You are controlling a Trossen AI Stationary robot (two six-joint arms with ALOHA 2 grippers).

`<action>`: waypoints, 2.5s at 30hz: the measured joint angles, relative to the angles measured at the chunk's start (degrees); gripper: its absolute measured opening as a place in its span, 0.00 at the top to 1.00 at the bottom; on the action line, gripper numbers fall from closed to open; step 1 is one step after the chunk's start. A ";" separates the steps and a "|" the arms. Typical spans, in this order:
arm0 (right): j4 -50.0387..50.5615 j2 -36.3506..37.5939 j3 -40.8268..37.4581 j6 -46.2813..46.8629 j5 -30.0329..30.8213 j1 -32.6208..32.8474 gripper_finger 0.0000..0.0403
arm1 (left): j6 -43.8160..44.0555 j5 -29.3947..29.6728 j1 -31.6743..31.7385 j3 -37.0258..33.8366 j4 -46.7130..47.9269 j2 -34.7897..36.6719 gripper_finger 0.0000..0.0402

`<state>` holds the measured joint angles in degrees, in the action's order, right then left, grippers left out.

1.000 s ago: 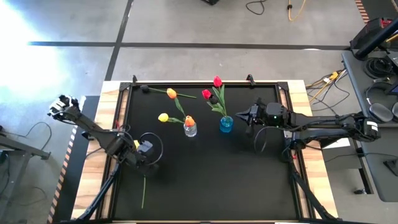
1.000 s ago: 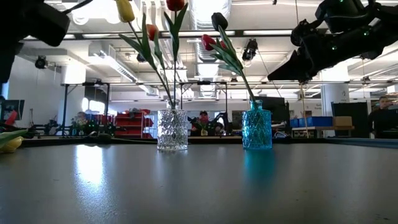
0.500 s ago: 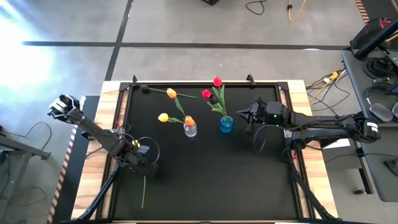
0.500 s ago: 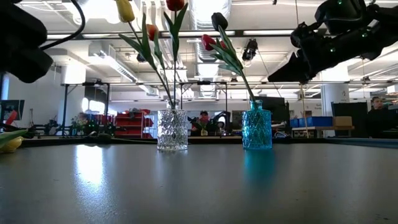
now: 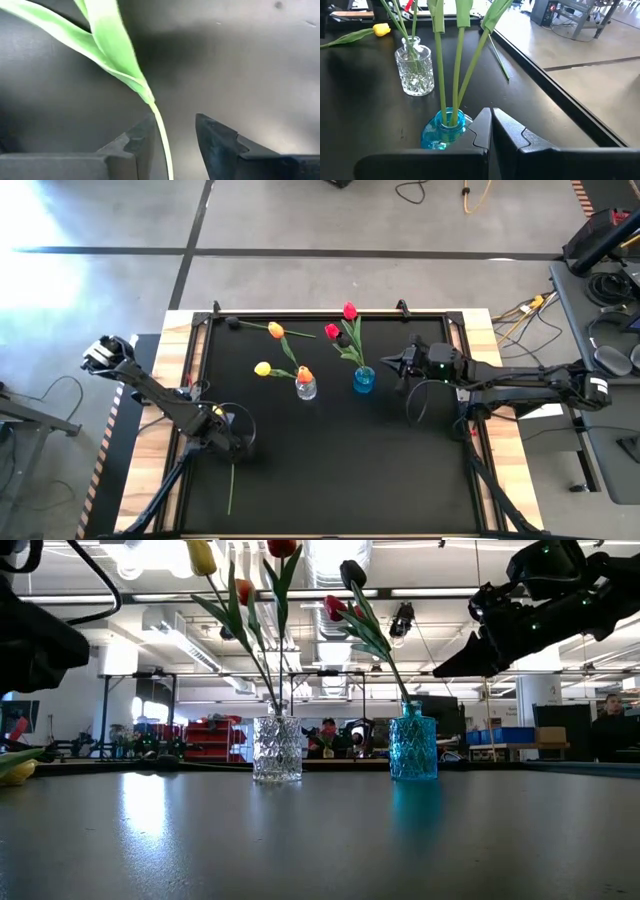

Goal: Sort flowers into vase by color
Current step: Put the yellow flower into the transparent vase

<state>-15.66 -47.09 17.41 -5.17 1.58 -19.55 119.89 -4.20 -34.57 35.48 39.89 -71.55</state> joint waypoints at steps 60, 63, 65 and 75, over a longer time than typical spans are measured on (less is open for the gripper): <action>0.46 0.00 -0.04 -0.39 -0.04 0.00 0.98 | -31.91 55.78 -0.64 27.52 30.87 7.66 1.00; 0.42 0.00 -0.06 -0.42 -0.04 0.00 0.98 | -39.06 64.82 -0.59 26.95 30.08 9.67 1.00; 0.37 0.00 -0.07 -0.44 -0.04 0.00 0.98 | -42.38 69.99 -0.59 26.75 29.60 10.73 1.00; -0.11 0.00 -0.07 -0.52 -0.04 0.00 0.98 | -48.89 85.83 -0.59 24.87 29.10 12.35 1.00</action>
<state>-15.77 -47.09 17.34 -5.69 1.54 -19.55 71.00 81.62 -35.16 60.36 68.99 -59.20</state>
